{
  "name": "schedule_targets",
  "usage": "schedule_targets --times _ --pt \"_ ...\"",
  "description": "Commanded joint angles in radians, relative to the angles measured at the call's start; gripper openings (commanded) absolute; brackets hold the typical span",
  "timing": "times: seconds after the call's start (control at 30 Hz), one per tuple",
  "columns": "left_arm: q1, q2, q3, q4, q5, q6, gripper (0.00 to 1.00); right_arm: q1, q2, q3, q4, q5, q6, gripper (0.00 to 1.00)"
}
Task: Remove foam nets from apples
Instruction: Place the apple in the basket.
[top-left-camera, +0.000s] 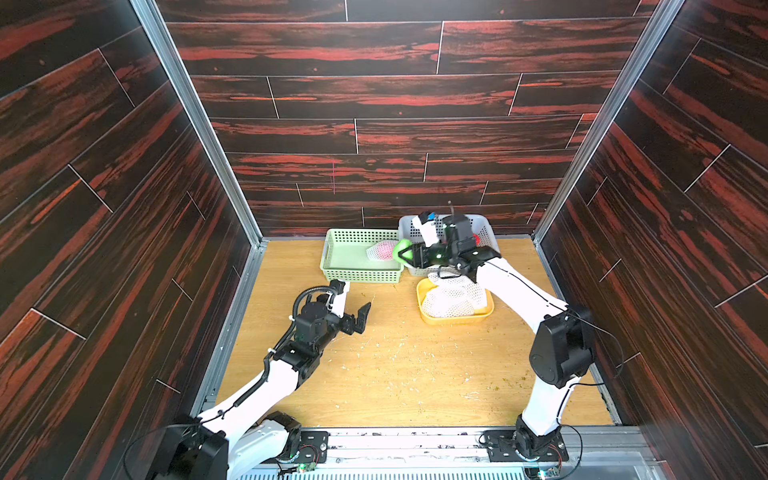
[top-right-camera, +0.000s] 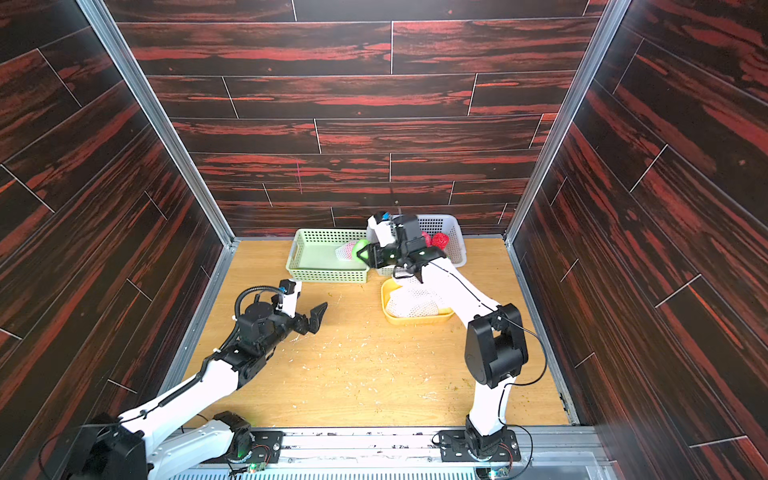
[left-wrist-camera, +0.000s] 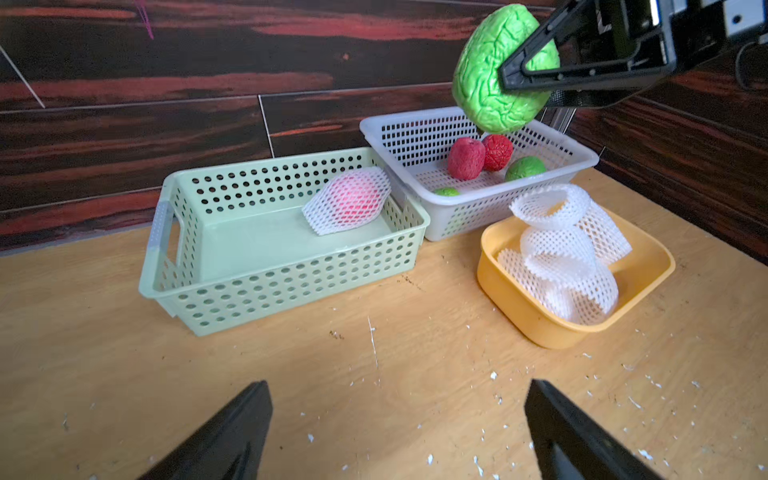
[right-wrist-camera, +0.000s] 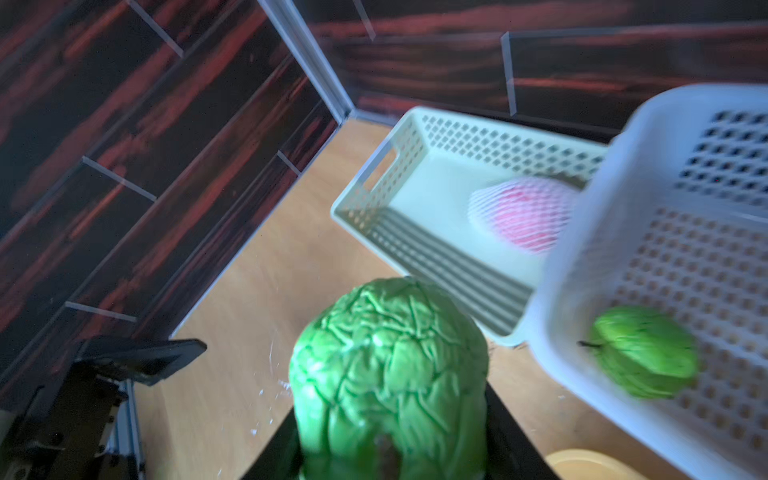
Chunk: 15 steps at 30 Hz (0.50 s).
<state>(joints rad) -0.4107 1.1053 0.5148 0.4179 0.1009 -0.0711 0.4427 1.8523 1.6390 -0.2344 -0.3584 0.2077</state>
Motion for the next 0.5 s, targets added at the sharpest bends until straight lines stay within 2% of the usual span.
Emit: schedule_targets --times 0.0,0.27,0.47 --pt "0.018 0.066 0.05 0.073 0.072 -0.012 1.0 -0.058 0.049 0.057 0.003 -0.033 0.019 0.3" --pt "0.029 0.221 0.121 0.109 0.119 -0.019 1.0 -0.183 0.187 0.227 -0.079 0.058 0.02 0.3" --pt "0.03 0.306 0.198 0.076 0.107 -0.03 1.0 -0.233 0.396 0.522 -0.292 0.194 -0.035 0.3"
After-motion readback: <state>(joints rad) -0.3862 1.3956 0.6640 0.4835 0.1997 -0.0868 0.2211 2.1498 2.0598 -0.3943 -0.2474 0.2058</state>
